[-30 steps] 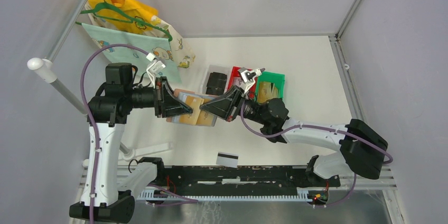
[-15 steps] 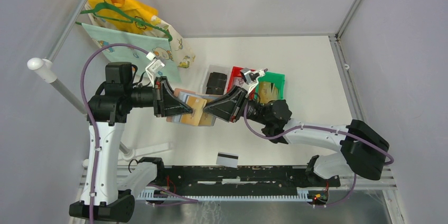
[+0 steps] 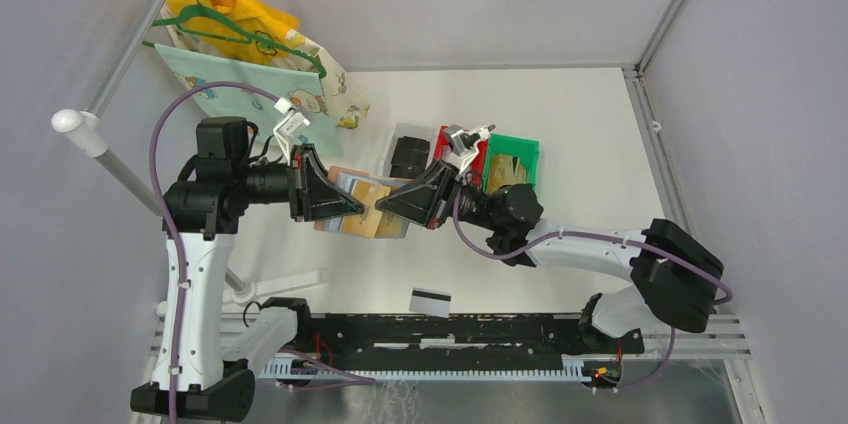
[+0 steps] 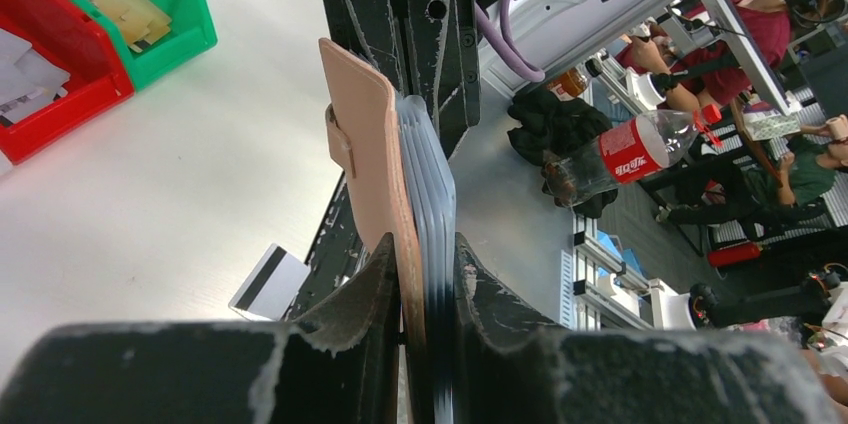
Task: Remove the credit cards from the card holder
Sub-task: Remove the credit card from the card holder, then place the credit card in the storage box.
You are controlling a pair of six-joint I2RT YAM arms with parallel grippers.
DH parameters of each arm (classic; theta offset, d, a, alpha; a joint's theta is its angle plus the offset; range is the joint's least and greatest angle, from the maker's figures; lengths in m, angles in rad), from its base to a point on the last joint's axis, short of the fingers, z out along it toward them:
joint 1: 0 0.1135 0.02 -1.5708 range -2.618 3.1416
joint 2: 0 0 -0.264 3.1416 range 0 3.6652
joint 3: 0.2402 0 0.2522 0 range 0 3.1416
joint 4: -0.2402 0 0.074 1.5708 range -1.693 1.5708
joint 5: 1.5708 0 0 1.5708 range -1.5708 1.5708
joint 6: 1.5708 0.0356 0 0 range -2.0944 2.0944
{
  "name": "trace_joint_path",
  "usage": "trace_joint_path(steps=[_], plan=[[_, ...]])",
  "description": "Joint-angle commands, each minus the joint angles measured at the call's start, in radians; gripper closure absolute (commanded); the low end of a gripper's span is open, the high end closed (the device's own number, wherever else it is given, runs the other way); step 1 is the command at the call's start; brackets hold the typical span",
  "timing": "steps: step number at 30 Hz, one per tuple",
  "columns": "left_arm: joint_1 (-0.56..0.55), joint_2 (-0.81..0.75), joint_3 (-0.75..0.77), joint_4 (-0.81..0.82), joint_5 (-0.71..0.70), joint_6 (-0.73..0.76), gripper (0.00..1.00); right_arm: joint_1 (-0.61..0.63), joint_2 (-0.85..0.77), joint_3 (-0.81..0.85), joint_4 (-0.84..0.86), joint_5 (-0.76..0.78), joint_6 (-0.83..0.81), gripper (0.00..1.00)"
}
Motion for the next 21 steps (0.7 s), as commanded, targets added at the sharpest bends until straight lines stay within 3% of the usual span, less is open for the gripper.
trace_joint_path(steps=[1, 10, 13, 17, 21], plan=[[-0.006, -0.016, 0.042, 0.029, 0.034, -0.032, 0.98, -0.014, -0.033, 0.010, 0.007, -0.019, -0.002, 1.00], [-0.007, -0.008, 0.043, 0.033, 0.008, -0.027, 0.96, -0.208, -0.273, -0.188, -0.150, -0.078, -0.053, 1.00], [-0.007, -0.007, 0.049, 0.032, 0.004, -0.025, 0.96, -0.310, -0.387, -0.234, -0.350, -0.121, -0.129, 1.00], [-0.006, -0.007, 0.051, 0.032, -0.005, -0.021, 0.96, -0.540, -0.514, -0.216, -0.747, -0.157, -0.302, 1.00], [-0.006, -0.007, 0.052, 0.031, -0.024, -0.008, 0.96, -0.729, -0.518, -0.182, -0.958, -0.243, -0.395, 1.00]])
